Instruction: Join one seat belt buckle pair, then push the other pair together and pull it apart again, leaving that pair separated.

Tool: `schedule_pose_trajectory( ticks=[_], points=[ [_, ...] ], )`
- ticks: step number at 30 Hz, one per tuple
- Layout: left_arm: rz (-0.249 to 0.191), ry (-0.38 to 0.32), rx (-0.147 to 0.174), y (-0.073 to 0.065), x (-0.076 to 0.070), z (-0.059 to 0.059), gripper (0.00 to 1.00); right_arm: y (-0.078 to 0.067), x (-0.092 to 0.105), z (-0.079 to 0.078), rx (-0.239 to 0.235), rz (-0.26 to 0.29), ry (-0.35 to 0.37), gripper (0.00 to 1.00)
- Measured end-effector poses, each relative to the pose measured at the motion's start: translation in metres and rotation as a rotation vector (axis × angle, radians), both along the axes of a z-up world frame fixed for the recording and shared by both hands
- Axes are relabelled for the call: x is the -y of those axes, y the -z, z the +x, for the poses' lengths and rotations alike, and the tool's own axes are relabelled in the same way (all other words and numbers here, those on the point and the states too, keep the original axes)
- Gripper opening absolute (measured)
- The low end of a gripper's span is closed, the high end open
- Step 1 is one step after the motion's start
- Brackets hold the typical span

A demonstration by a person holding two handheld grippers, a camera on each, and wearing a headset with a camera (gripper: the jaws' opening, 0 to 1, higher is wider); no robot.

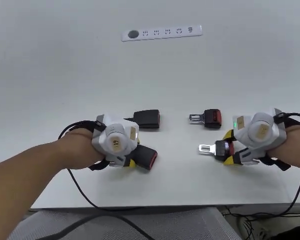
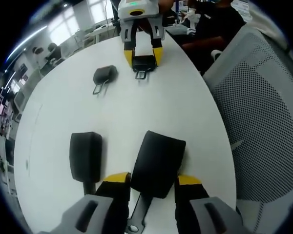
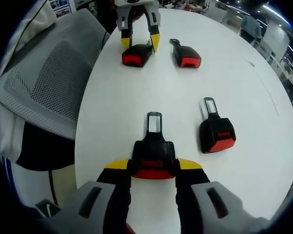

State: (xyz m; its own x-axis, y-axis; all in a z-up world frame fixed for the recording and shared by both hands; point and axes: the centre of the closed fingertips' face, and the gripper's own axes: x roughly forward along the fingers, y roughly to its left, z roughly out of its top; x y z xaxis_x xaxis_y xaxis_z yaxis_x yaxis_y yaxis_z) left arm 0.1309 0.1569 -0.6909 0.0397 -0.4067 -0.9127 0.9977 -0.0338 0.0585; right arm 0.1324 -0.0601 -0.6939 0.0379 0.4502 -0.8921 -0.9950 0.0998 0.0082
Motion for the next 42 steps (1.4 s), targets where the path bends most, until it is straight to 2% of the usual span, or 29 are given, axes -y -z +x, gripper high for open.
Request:
schedule_pose_trajectory(
  ticks=[10,13,16,19,28,42],
  points=[
    [0.023,-0.022,0.018,0.0005,-0.0022,0.0012,0.34,0.0028,-0.0005,0.0013,-0.004,-0.007,-0.047,0.34],
    [0.02,-0.052,0.015,0.0003,-0.0025,0.0005,0.34,0.0018,-0.0015,0.0,-0.003,-0.016,-0.066,0.34],
    [-0.003,-0.108,0.004,0.0006,-0.0026,0.0012,0.33,0.0017,-0.0013,0.0005,-0.005,-0.016,-0.071,0.34],
    [-0.003,-0.125,0.005,0.0011,-0.0025,0.001,0.33,0.0012,-0.0022,-0.0001,-0.005,-0.019,-0.071,0.34],
    [0.026,-0.124,0.013,0.0,-0.0015,-0.0002,0.32,0.0002,-0.0016,0.0001,-0.007,-0.03,-0.064,0.34],
    [0.024,-0.137,-0.002,0.0026,-0.0023,-0.001,0.32,0.0028,-0.0032,-0.0004,0.0,-0.045,-0.052,0.34]
  ],
)
